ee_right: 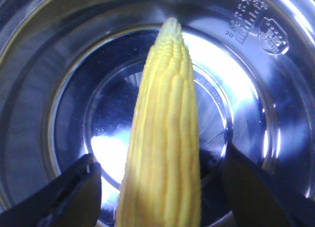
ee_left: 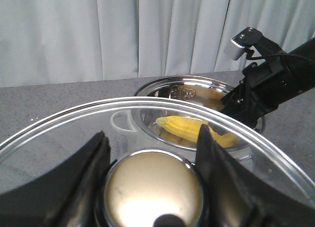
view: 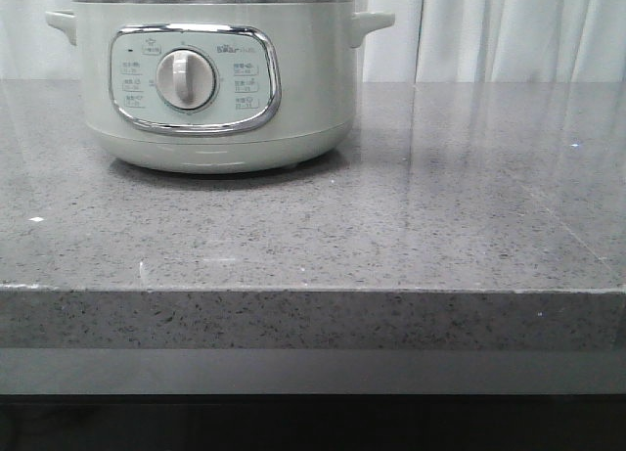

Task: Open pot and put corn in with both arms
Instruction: 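Lower the corn into the pot and open the right gripper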

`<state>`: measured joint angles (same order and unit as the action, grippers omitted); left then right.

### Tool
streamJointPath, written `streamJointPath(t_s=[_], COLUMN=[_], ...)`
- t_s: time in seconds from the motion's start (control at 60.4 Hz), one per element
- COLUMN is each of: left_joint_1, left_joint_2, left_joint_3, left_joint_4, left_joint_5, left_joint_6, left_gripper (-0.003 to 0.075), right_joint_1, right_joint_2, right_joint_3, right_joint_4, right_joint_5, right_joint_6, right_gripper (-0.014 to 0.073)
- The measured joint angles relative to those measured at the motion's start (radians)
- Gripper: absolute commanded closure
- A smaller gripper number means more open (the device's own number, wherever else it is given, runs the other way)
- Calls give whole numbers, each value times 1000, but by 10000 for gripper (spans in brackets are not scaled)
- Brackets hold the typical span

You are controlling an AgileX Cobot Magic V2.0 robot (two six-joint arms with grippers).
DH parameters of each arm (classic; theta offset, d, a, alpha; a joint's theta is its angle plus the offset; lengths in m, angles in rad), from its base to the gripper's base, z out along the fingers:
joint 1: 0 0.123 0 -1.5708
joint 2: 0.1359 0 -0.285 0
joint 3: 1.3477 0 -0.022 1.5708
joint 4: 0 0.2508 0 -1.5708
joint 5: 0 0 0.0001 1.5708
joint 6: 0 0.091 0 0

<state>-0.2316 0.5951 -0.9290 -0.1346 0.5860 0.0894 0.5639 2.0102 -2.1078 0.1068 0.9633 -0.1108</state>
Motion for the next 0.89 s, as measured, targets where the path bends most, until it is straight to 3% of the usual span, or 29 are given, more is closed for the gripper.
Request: streamJointPath(t_s=[0.447, 0.894], left_joint_1=[0, 0], left_joint_2=[0, 0], left_joint_3=[0, 0], left_joint_4=[0, 0], left_joint_5=[0, 0], left_joint_6=[0, 0], left_gripper=[532, 532], right_joint_1=[0, 0], right_joint_2=[-128, -621], right_joint_3=[34, 569], right_joint_4=[-1, 9], right_joint_5=[2, -271], right_joint_6=[36, 42], right_gripper=[43, 43])
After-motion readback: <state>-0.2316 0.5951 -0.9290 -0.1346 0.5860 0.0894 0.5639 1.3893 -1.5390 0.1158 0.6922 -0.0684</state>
